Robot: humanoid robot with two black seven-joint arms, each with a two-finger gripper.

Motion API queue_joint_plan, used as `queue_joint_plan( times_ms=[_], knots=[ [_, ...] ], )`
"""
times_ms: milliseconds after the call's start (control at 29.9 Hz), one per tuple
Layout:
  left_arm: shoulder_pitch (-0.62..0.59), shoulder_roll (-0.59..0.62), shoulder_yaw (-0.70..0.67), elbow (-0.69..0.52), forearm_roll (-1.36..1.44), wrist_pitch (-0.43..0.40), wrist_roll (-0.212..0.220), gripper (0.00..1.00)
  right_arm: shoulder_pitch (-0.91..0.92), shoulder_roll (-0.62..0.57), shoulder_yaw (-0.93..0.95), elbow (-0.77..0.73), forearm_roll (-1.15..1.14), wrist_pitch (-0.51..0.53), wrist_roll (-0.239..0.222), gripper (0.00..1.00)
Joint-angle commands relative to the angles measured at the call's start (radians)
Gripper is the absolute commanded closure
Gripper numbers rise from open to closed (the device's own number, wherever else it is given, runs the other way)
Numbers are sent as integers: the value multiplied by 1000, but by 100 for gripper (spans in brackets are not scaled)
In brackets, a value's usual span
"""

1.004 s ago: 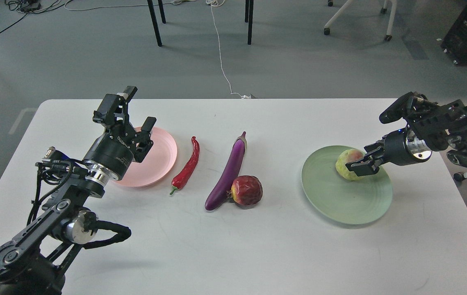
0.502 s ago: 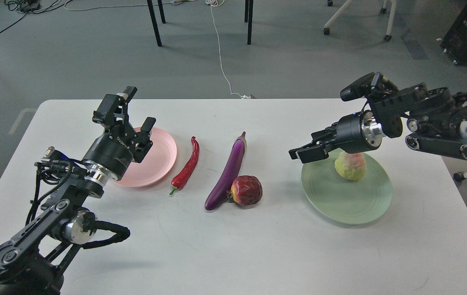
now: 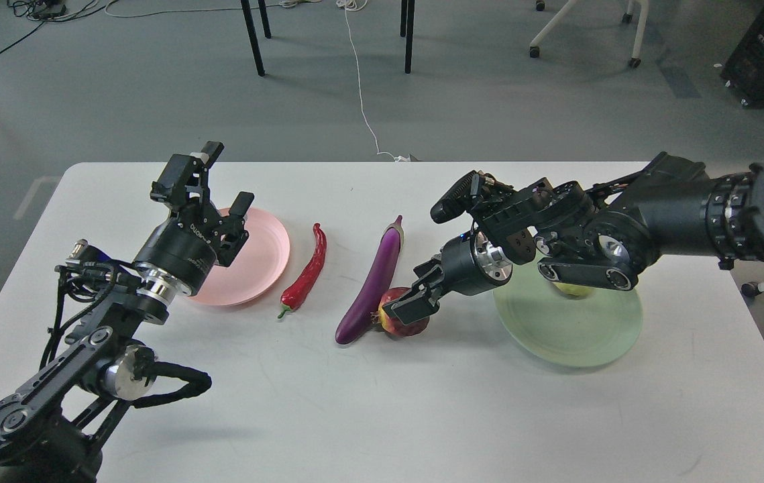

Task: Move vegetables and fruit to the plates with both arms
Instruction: 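Carry the peach onto the green plate, release, and withdraw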

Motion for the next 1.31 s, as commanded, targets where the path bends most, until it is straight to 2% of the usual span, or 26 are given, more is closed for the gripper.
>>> queue_joint_plan(
  times_ms=[0,67,134,201,268,435,536,603,837,1038,1205,1272],
  knots=[
    [0,1,-1,0,0,0,0,2,-16,34,-11,-15,1,-30,0,7],
    [0,1,-1,0,0,0,0,2,-18,43,-42,-26,3,-33,0,8],
    [0,2,-1,-1,0,0,0,2,-16,55,-65,-35,1,-35,0,17],
    [0,2,-2,-1,0,0,0,2,-16,55,-79,-35,1,-35,0,37],
    [0,2,-3,-1,0,0,0,2,-16,55,-80,-35,1,-35,0,50],
    [0,2,-3,-1,0,0,0,2,-9,54,-80,-29,3,-33,0,60],
    [0,2,-4,-1,0,0,0,2,22,38,-79,-15,12,-33,0,60],
    [0,2,-4,-1,0,0,0,2,82,-14,-76,21,15,-32,0,60],
    [-1,2,-3,-13,0,0,2,2,252,-299,-108,236,-76,-7,0,60],
    [-4,2,-1,-16,1,-2,3,2,217,-480,-178,250,-232,0,0,59],
    [-3,2,1,-21,2,-2,3,2,137,-555,-180,252,-244,0,0,57],
    [-4,2,1,-21,2,-2,3,2,111,-565,-177,252,-246,0,0,53]
  ],
)
